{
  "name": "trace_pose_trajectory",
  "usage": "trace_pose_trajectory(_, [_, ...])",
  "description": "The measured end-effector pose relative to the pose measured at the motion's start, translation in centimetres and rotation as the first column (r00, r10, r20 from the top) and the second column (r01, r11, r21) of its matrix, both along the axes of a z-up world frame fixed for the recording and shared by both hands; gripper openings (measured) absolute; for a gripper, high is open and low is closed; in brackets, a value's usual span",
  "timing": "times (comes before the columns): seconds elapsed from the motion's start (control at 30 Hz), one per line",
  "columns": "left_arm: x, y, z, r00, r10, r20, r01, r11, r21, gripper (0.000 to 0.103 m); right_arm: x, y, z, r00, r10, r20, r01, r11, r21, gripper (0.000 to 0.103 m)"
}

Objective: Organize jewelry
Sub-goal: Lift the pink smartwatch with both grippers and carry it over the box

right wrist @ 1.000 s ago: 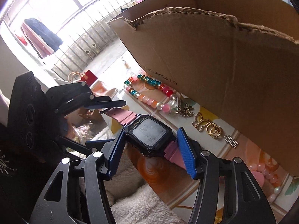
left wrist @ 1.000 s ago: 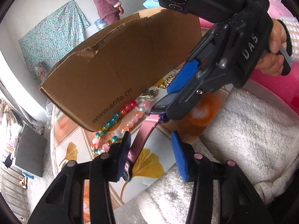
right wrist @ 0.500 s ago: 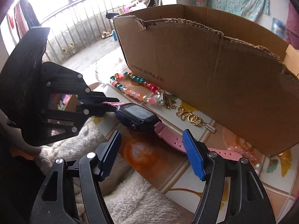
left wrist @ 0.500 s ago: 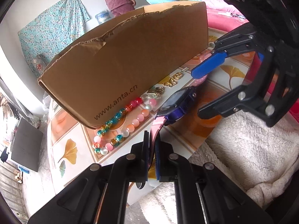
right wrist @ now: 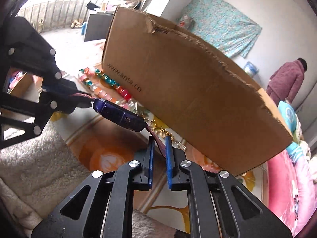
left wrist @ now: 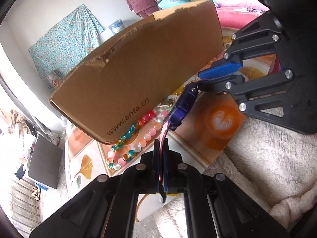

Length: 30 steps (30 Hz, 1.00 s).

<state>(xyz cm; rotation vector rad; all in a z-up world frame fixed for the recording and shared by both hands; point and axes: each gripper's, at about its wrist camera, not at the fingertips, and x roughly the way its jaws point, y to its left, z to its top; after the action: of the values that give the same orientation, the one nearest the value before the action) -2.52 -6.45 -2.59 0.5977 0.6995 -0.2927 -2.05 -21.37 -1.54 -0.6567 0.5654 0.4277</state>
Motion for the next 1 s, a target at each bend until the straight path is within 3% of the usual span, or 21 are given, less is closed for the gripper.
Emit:
trace_pose_trajectory(0.23, [-1.3,0.3,3.9,0.998,0.024,0.056,-0.019,0.996,-0.089,0.003,-2.1,-2.1,4.2,0.997,0.034,0.066,-0.038,0.997,0.063,0.002])
trace_pose_trajectory(0.37, [-1.9,0.4,8.1,0.992,0.019,0.125,-0.001,0.991,-0.136,0.003,-2.5,-1.3,7.7,0.986,0.038,0.162,-0.051,0.995,0.081,0.002])
trace_pose_trajectory(0.57, [0.8,1.1,14.1,0.975,0.006,0.220,0.035,0.983,-0.180,0.003,0.3,-1.7,13.9,0.961,0.049,0.273,-0.077,0.993,0.094,0.001])
trace_pose_trajectory(0.63, [2.8,1.5,15.6,0.979,0.002,0.204,0.042,0.977,-0.210,0.003,2.8,-1.6,15.5,0.973,0.061,0.224,-0.090,0.989,0.121,0.001])
trace_pose_trajectory(0.7, [5.2,1.7,16.6,0.985,-0.006,0.171,0.046,0.973,-0.228,0.003,6.6,-1.6,16.2,0.991,0.077,0.109,-0.094,0.982,0.166,0.001])
trace_pose_trajectory(0.8, [9.8,2.0,17.2,0.999,-0.010,0.042,0.020,0.968,-0.251,0.003,12.2,-0.4,13.9,0.992,0.098,-0.085,-0.081,0.978,0.190,0.001])
trace_pose_trajectory(0.87, [14.0,2.1,16.2,0.992,0.012,-0.123,-0.042,0.967,-0.250,0.003,16.0,0.0,12.2,0.967,0.101,-0.234,-0.058,0.981,0.183,0.001])
trace_pose_trajectory(1.0, [20.8,2.7,12.4,0.930,0.048,-0.365,-0.149,0.956,-0.253,0.003,21.7,1.8,7.5,0.884,0.081,-0.460,-0.033,0.993,0.112,0.001])
